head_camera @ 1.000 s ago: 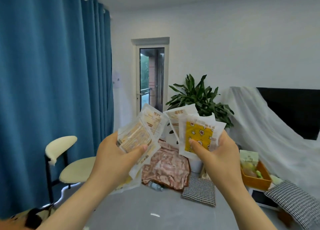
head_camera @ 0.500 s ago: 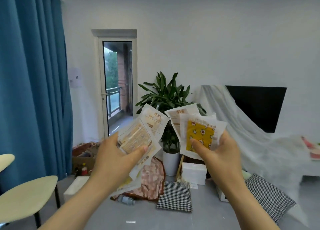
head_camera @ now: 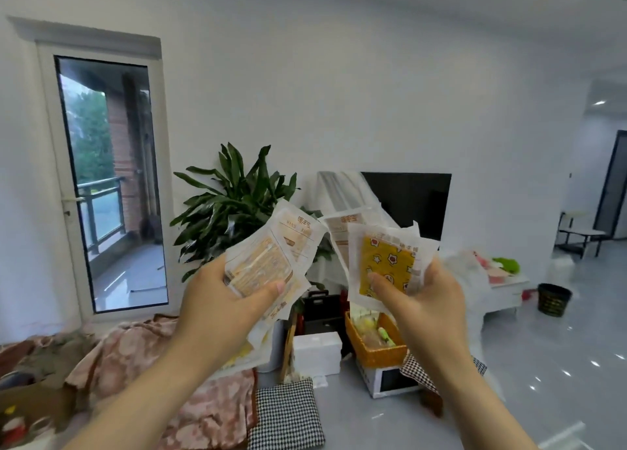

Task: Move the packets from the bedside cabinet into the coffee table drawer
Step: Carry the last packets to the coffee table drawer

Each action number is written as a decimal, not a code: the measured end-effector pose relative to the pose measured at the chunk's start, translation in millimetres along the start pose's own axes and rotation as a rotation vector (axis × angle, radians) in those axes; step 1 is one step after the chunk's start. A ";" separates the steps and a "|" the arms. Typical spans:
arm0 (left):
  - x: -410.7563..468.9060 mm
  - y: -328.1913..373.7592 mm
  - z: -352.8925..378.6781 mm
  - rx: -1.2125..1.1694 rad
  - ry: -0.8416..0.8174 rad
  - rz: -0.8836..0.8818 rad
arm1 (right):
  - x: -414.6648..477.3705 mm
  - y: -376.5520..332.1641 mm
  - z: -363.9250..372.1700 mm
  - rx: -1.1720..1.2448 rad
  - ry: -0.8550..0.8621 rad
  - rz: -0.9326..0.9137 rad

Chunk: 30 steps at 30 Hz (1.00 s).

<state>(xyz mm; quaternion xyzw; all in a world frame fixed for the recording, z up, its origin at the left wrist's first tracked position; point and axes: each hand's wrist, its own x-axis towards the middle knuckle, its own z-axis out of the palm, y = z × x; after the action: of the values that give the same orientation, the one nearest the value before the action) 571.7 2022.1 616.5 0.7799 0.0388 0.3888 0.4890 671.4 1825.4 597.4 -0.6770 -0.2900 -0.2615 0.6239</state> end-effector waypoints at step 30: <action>282.8 -134.1 325.9 -0.234 -0.435 0.153 | 222.5 258.7 -64.2 -0.324 0.380 0.096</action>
<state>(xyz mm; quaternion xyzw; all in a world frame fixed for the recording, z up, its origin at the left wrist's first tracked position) 1021.1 1977.6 599.5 0.7841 -0.1716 0.2495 0.5418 1012.6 1762.4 582.9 -0.7199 -0.0895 -0.3971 0.5622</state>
